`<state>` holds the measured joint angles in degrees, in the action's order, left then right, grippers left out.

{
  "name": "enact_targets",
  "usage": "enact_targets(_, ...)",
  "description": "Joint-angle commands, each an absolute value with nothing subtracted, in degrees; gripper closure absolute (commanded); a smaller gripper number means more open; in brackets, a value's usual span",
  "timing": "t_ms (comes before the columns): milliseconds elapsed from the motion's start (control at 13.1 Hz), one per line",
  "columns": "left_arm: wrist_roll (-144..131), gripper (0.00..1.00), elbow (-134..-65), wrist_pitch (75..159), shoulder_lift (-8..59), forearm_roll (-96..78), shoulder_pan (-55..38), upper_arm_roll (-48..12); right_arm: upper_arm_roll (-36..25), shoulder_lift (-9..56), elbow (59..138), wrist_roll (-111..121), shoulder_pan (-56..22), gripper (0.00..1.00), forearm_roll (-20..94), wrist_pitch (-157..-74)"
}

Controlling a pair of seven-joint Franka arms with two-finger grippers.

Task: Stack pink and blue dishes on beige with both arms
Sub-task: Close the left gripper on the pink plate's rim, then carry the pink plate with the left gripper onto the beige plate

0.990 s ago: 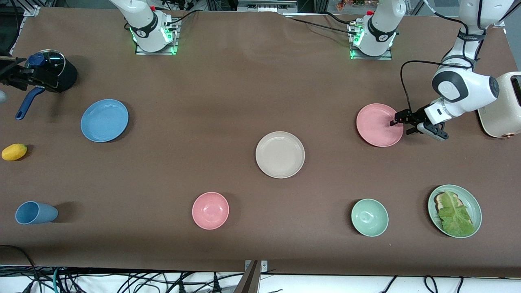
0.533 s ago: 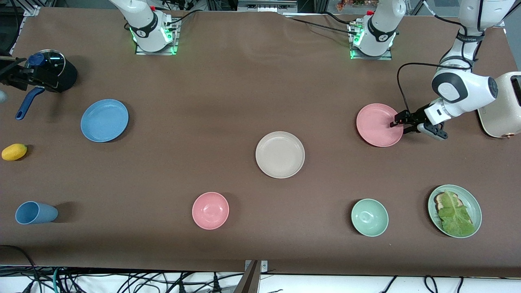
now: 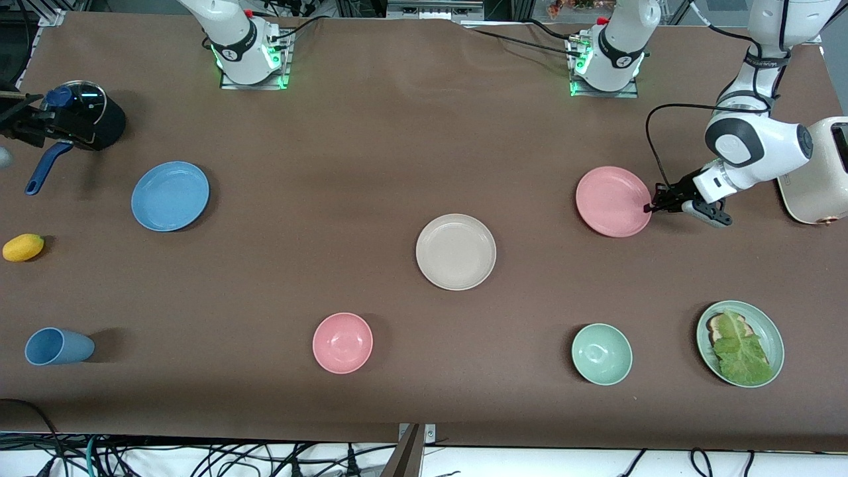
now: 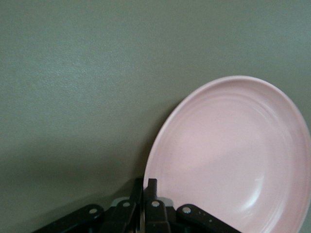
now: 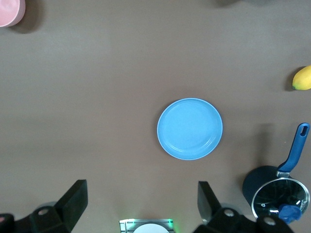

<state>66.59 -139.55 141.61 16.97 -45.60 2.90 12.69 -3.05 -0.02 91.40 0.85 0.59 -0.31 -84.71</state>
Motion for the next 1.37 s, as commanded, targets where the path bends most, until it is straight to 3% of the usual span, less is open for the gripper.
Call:
enact_targets(0, 69.0, 1.00, -139.5, 141.3, 16.8, -47.7, 2.9, 13.0, -2.9, -0.9, 91.6, 0.9, 1.0, 0.00, 0.4, -83.9)
enact_targets(457, 68.2, 1.00, -135.4, 136.0, 14.3, -45.8, 1.8, 14.0, -2.9, -0.9, 91.6, 0.9, 1.0, 0.00, 0.4, -83.9)
enact_targets(838, 47.1, 1.00, -122.2, 121.8, 13.4, -31.7, -0.2, 14.0, -2.9, -0.9, 91.6, 0.9, 1.0, 0.00, 0.4, -83.9)
enact_targets(1295, 26.1, 1.00, -116.0, 120.1, 13.7, -30.4, -10.7, 13.4, -2.9, -0.9, 91.6, 0.9, 1.0, 0.00, 0.4, -83.9)
